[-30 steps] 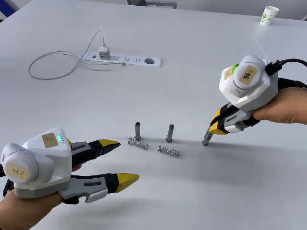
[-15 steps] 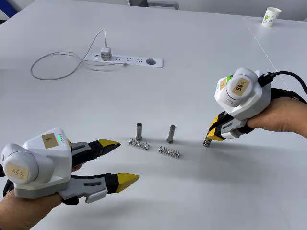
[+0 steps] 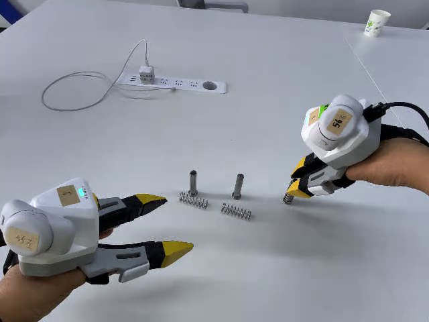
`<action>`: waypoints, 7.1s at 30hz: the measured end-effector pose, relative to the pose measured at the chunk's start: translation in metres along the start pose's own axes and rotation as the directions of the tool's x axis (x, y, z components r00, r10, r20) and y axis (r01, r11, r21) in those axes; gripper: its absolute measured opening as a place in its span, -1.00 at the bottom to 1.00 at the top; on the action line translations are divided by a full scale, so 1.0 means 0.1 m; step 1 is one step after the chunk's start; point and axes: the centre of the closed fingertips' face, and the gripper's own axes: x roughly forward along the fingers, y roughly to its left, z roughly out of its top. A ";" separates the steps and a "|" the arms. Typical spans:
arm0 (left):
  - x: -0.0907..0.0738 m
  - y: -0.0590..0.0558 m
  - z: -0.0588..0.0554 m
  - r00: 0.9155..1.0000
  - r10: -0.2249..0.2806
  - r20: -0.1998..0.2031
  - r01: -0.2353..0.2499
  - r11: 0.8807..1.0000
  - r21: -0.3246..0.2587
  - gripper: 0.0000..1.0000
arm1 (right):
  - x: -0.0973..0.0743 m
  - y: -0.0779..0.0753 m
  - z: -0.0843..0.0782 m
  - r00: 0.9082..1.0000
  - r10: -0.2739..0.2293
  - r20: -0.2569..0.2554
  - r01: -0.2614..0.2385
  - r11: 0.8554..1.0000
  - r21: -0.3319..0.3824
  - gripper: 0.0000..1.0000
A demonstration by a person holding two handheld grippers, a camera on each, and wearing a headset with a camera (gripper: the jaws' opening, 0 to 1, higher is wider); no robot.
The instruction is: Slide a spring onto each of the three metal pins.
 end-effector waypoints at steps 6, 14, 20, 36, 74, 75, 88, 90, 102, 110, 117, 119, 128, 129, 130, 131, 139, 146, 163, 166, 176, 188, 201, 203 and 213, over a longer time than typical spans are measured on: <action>0.01 0.00 0.01 1.000 -0.003 0.001 0.003 1.000 0.001 0.06 | -0.08 0.07 0.16 0.998 -0.001 0.056 0.000 1.000 0.013 -0.58; 0.02 -0.01 0.02 1.000 -0.006 0.003 0.006 1.000 0.006 0.06 | 0.00 0.25 0.28 0.996 0.036 0.081 -0.037 0.999 0.012 -0.59; 0.01 0.00 0.02 1.000 -0.004 0.001 0.004 1.000 0.008 0.05 | 0.11 0.37 0.33 0.995 0.064 0.078 -0.064 0.998 0.005 -0.59; 0.00 -0.01 0.04 1.000 -0.001 0.004 0.001 1.000 0.012 0.05 | 0.39 0.54 0.37 0.991 0.114 0.070 -0.116 0.993 0.019 -0.62; 0.04 -0.04 0.01 1.000 -0.022 -0.014 0.023 0.999 0.030 0.01 | 0.57 0.73 0.26 0.985 0.174 0.010 -0.174 0.984 0.032 -0.78; 0.06 -0.05 0.01 0.999 -0.029 -0.018 0.030 0.999 0.034 0.01 | 0.54 0.74 0.27 0.984 0.178 0.011 -0.179 0.984 0.020 -0.78; 0.20 -0.16 0.07 0.995 -0.089 -0.037 0.092 0.991 0.094 -0.05 | 0.19 0.94 0.47 0.976 0.215 0.027 -0.210 0.970 -0.121 -0.77; 0.22 -0.18 0.08 0.995 -0.096 -0.038 0.099 0.990 0.100 -0.06 | 0.14 0.99 0.53 0.973 0.227 0.036 -0.220 0.965 -0.141 -0.77; 0.25 -0.27 0.08 0.991 -0.126 -0.053 0.132 0.981 0.141 -0.25 | 0.02 1.23 0.73 0.958 0.285 0.043 -0.265 0.929 -0.257 -0.77; 0.26 -0.38 0.09 0.986 -0.158 -0.055 0.166 0.968 0.190 -0.50 | -0.03 1.34 0.75 0.949 0.314 0.014 -0.295 0.907 -0.301 -0.77; 0.26 -0.43 0.09 0.983 -0.174 -0.058 0.182 0.958 0.219 -0.69 | -0.05 1.39 0.73 0.946 0.324 -0.004 -0.309 0.898 -0.315 -0.77; 0.26 -0.44 0.09 0.983 -0.174 -0.056 0.183 0.956 0.231 -0.74 | -0.06 1.40 0.74 0.945 0.326 -0.007 -0.312 0.897 -0.314 -0.77; 0.25 -0.42 0.09 0.985 -0.165 -0.055 0.174 0.957 0.233 -0.76 | -0.20 1.40 0.87 0.948 0.318 0.018 -0.295 0.897 -0.328 -0.77; 0.25 -0.41 0.09 0.985 -0.165 -0.054 0.173 0.957 0.233 -0.77 | -0.21 1.40 0.88 0.948 0.318 0.021 -0.294 0.897 -0.329 -0.77; 0.25 -0.41 0.09 0.985 -0.163 -0.054 0.171 0.957 0.233 -0.77 | -0.23 1.40 0.90 0.948 0.316 0.027 -0.290 0.897 -0.333 -0.77; 0.25 -0.41 0.09 0.985 -0.163 -0.054 0.171 0.958 0.232 -0.77 | -0.24 1.40 0.92 0.948 0.316 0.030 -0.288 0.898 -0.333 -0.77; 0.26 -0.40 0.08 0.986 -0.157 -0.053 0.165 0.959 0.229 -0.77 | -0.30 1.44 1.10 0.941 0.326 0.087 -0.279 0.898 -0.341 -0.77; 0.28 -0.41 0.09 0.986 -0.161 -0.050 0.168 0.960 0.222 -0.78 | -0.31 1.46 1.19 0.937 0.331 0.113 -0.275 0.897 -0.347 -0.77; 0.30 -0.40 0.11 0.987 -0.159 -0.033 0.162 0.970 0.181 -0.78 | -0.29 1.40 1.18 0.938 0.323 0.130 -0.272 0.913 -0.306 -0.77; 0.31 -0.40 0.12 0.987 -0.159 -0.028 0.161 0.971 0.179 -0.75 | -0.29 1.39 1.18 0.939 0.321 0.127 -0.270 0.913 -0.306 -0.77; 0.26 -0.34 0.10 0.990 -0.140 -0.022 0.142 0.978 0.154 -0.62 | -0.36 1.17 1.10 0.953 0.281 0.111 -0.240 0.928 -0.287 -0.77; 0.14 -0.17 0.05 0.997 -0.078 -0.019 0.079 0.989 0.123 -0.40 | -0.44 0.80 0.99 0.974 0.210 0.081 -0.183 0.948 -0.260 -0.77; 0.04 -0.07 -0.02 0.999 -0.024 -0.028 0.027 0.995 0.100 -0.21 | -0.36 0.51 0.95 0.986 0.162 0.038 -0.147 0.957 -0.251 -0.77; 0.04 -0.06 -0.02 0.999 -0.021 -0.029 0.024 0.995 0.097 -0.20 | -0.36 0.49 0.94 0.987 0.157 0.030 -0.144 0.957 -0.251 -0.77; 0.03 -0.03 -0.04 1.000 -0.006 -0.027 0.009 0.996 0.087 -0.13 | -0.24 0.26 0.94 0.993 0.114 -0.005 -0.112 0.962 -0.248 -0.77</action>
